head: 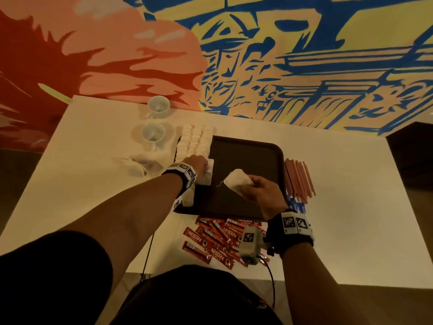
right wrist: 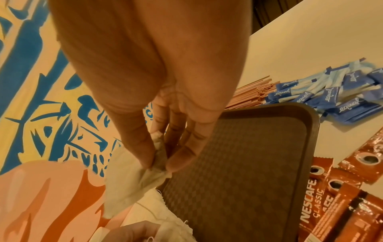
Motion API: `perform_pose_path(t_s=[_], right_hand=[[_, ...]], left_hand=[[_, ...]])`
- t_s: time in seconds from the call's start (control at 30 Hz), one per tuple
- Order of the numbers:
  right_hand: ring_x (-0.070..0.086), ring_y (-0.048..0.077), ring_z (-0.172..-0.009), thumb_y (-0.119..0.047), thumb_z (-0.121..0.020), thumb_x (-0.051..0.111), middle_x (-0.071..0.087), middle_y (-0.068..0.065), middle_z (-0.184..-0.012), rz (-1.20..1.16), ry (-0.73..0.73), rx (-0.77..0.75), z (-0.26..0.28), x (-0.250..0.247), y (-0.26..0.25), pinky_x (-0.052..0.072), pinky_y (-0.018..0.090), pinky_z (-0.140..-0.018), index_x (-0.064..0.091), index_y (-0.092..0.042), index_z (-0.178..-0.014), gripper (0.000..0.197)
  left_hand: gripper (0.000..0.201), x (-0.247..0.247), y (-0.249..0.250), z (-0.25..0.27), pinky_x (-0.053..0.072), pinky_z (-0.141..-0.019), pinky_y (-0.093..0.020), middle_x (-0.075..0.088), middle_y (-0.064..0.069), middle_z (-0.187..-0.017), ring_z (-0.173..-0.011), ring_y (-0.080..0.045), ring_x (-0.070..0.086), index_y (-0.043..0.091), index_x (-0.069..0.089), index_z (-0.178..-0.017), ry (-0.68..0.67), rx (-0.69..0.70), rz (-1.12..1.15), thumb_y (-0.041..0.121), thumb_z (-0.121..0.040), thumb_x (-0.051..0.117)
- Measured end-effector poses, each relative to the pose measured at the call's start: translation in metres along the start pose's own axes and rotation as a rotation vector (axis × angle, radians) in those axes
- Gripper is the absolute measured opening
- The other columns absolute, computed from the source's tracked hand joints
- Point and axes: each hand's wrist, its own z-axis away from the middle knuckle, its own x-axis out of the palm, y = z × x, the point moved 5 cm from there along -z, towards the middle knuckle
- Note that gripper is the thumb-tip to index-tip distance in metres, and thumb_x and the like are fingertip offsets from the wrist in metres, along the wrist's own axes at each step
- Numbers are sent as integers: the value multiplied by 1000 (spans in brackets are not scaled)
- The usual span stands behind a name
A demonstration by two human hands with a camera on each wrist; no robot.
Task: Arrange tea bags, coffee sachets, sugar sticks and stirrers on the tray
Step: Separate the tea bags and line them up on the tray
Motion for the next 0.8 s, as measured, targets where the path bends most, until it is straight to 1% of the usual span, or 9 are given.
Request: perform_pose_path(t_s=[0.1, 0.23, 0.3, 0.37, 0.43, 0.53, 0.67, 0.73, 0.8], right_hand=[[66, 18, -109, -7, -89, 72, 68, 2, -120, 7, -12, -16, 0, -3, 2, 56, 25, -81, 65, -14, -126, 38], [66, 17, -110, -6, -90, 70, 69, 3, -120, 2, -36, -58, 3, -5, -2, 57, 28, -89, 65, -13, -124, 35], [67, 20, -111, -4, -90, 70, 71, 2, -117, -7, -40, -81, 4, -7, -4, 57, 34, -95, 67, -12, -122, 34], [69, 19, -108, -3, -89, 70, 73, 0, -114, -19, -55, -108, 6, -11, -7, 58, 39, -96, 69, -14, -120, 33], [71, 13, -101, -6, -89, 72, 74, -4, -110, -13, -82, -141, 10, -16, -12, 59, 36, -92, 70, -17, -118, 31], [71, 7, -88, -13, -86, 77, 76, -5, -102, -13, -80, -196, 18, -26, -18, 58, 23, -77, 72, -18, -114, 29], [69, 6, -84, -18, -86, 78, 76, -9, -96, 48, -66, -299, 26, -31, -29, 55, 21, -70, 73, -22, -103, 18], [69, 3, -78, -12, -85, 78, 76, -7, -90, 38, -71, -361, 30, -30, -34, 54, 17, -63, 74, -18, -98, 14], [69, 7, -78, -6, -85, 78, 77, -3, -89, 35, -70, -423, 33, -29, -37, 53, 18, -61, 76, -14, -95, 13]], left_hand=[[35, -4, 1, 1, 49, -90, -31, 62, -8, -130, -114, -28, 62, 25, 65, -124, 20, -18, -12, 13, -92, 64], [30, -20, 6, 8, 41, -98, -27, 54, -4, -140, -125, -24, 54, 21, 65, -122, 135, -12, 20, 12, -93, 63], [22, -32, 6, 17, 45, -98, -31, 61, -1, -130, -119, -23, 57, 25, 66, -113, 210, -41, 152, 19, -91, 64], [12, -45, 10, 28, 49, -92, -32, 67, 0, -116, -110, -22, 61, 24, 68, -103, 256, -35, 364, 26, -91, 66], [16, -58, 21, 42, 49, -79, -29, 70, -1, -109, -100, -21, 65, 19, 70, -102, 213, 30, 532, 32, -95, 64], [27, -73, 43, 76, 45, -58, -24, 72, -1, -100, -81, -16, 64, 20, 67, -109, 87, 84, 715, 44, -99, 57], [35, -72, 67, 117, 40, -54, -24, 68, 1, -77, -63, -11, 53, 27, 64, -117, -2, 86, 832, 54, -97, 54], [41, -66, 81, 133, 40, -56, -26, 68, 0, -75, -62, -11, 53, 27, 61, -125, -49, 119, 891, 56, -98, 49], [45, -61, 95, 145, 41, -58, -27, 70, -3, -80, -64, -14, 54, 25, 59, -127, -73, 135, 983, 58, -99, 45]])
